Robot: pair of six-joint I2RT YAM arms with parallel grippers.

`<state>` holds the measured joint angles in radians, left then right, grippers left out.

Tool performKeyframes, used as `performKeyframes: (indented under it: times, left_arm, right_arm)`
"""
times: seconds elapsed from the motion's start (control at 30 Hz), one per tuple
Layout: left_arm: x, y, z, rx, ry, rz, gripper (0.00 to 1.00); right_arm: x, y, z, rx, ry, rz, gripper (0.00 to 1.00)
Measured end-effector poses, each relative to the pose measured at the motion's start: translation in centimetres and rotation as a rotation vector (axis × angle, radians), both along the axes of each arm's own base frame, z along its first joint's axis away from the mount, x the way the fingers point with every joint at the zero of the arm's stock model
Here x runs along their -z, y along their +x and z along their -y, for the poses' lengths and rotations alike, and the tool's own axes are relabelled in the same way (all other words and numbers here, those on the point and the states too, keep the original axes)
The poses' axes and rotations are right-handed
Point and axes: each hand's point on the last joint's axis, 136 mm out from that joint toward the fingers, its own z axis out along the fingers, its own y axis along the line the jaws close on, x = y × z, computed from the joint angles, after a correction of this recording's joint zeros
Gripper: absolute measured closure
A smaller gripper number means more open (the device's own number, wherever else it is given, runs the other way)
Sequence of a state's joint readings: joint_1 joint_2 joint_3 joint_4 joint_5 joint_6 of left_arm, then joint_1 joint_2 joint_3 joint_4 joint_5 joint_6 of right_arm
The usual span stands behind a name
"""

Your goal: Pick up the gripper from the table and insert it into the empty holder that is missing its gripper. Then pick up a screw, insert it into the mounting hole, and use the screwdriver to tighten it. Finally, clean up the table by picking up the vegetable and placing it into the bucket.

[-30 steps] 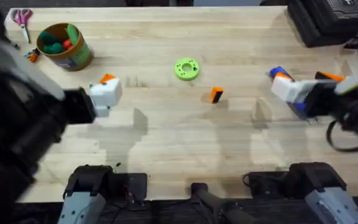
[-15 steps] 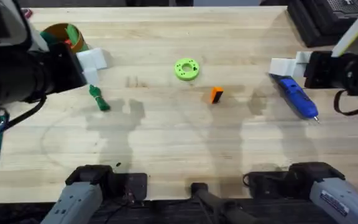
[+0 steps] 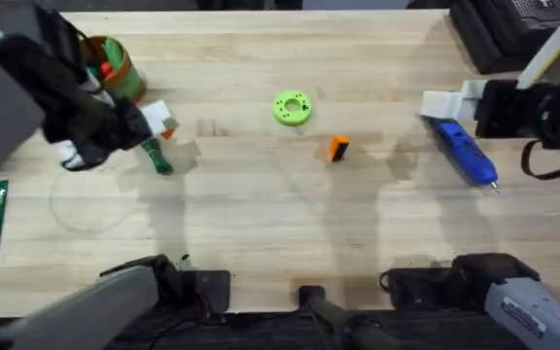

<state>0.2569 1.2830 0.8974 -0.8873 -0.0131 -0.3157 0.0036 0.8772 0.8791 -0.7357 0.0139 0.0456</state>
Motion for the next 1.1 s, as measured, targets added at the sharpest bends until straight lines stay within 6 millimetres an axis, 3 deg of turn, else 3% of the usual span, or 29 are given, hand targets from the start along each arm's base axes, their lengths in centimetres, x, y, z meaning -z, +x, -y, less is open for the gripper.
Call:
performKeyframes:
  times: [0.27, 0.57, 0.6, 0.63, 0.8, 0.83, 1.0, 1.1]
  left_arm:
    - [6.5, 0.0, 0.8, 0.008, -0.073, -0.064, 0.014]
    - [7.1, 2.1, -0.1, -0.01, -0.099, 0.013, 0.012]
    - [7.1, 2.2, -0.2, -0.009, -0.101, 0.017, 0.053]
    - [7.1, 2.3, -0.2, -0.013, -0.109, 0.023, 0.157]
    - [6.6, 3.2, 0.0, -0.002, -0.131, 0.063, 0.944]
    - [6.5, 3.3, -0.1, 0.002, -0.127, 0.066, 0.985]
    - [6.5, 3.3, -0.1, 0.003, -0.128, 0.066, 0.989]
    - [6.7, 2.8, -0.7, -0.009, -0.105, 0.043, 0.523]
  right_arm:
    - [0.0, 0.0, 0.0, 0.0, 0.0, 0.0, 0.008]
    - [0.0, 0.0, 0.0, 0.0, 0.0, 0.0, 0.008]
    - [0.0, 0.0, 0.0, 0.0, 0.0, 0.0, 0.008]
    - [0.0, 0.0, 0.0, 0.0, 0.0, 0.0, 0.009]
    - [0.0, 0.0, 0.0, 0.0, 0.0, -0.001, 0.008]
    - [0.0, 0.0, 0.0, 0.0, 0.0, -0.001, 0.008]
    - [0.0, 0.0, 0.0, 0.0, 0.0, -0.001, 0.009]
    - [0.0, 0.0, 0.0, 0.0, 0.0, -0.001, 0.008]
